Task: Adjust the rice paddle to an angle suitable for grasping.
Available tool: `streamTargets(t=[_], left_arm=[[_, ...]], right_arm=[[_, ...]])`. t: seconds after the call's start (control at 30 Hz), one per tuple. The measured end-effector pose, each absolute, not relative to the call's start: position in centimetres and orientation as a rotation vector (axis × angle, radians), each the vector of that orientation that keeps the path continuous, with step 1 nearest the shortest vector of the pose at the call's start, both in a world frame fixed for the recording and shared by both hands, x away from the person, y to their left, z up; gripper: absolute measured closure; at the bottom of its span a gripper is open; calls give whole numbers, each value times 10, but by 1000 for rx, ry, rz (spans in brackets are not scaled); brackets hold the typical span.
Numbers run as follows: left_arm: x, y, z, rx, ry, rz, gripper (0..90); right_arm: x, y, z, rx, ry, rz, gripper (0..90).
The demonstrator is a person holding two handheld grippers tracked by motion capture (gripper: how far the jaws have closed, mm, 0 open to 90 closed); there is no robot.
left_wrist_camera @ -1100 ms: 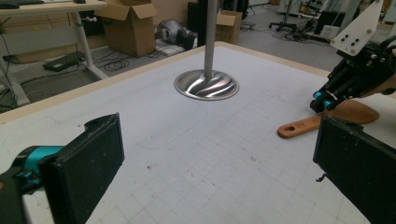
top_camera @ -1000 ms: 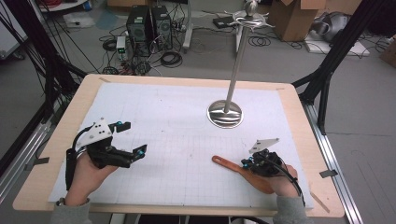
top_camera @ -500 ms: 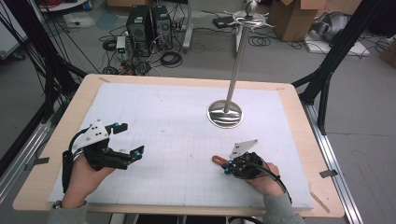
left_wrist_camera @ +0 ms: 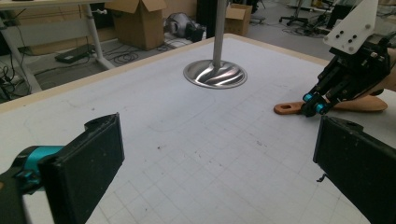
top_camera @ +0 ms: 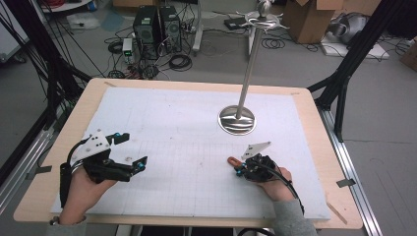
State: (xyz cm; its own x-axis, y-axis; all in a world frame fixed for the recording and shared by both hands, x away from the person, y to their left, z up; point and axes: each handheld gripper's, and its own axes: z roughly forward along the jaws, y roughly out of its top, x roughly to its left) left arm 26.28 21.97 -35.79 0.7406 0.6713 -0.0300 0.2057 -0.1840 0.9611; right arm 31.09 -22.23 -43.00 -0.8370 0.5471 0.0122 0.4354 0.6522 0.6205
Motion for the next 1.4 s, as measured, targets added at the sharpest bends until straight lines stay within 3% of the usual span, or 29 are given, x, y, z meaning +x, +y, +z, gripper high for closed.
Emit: streamTargets(t=[0.4, 0.47, 0.63, 0.67, 0.9, 1.07, 1.2, 1.4], left_arm=[[254, 230, -356, 1719, 714, 467, 23], [252, 230, -354, 1708, 704, 460, 23], [249, 232, -350, 1699, 694, 477, 23], [249, 232, -350, 1699, 694, 477, 23], [249, 235, -349, 1697, 703, 488, 23], [252, 236, -352, 1705, 714, 480, 23], [256, 234, -353, 1717, 712, 479, 23], [259, 229, -352, 1719, 701, 476, 23]], right_arm=[[322, -231, -430, 859, 2650, 966, 879], [322, -233, -428, 867, 2643, 993, 837], [316, -239, -403, 864, 2548, 1044, 584], [316, -239, -403, 864, 2548, 1044, 584], [309, -243, -386, 878, 2464, 1075, 340], [308, -248, -381, 896, 2458, 1095, 268], [304, -256, -375, 914, 2449, 1136, 152], [297, -263, -370, 923, 2395, 1146, 137]])
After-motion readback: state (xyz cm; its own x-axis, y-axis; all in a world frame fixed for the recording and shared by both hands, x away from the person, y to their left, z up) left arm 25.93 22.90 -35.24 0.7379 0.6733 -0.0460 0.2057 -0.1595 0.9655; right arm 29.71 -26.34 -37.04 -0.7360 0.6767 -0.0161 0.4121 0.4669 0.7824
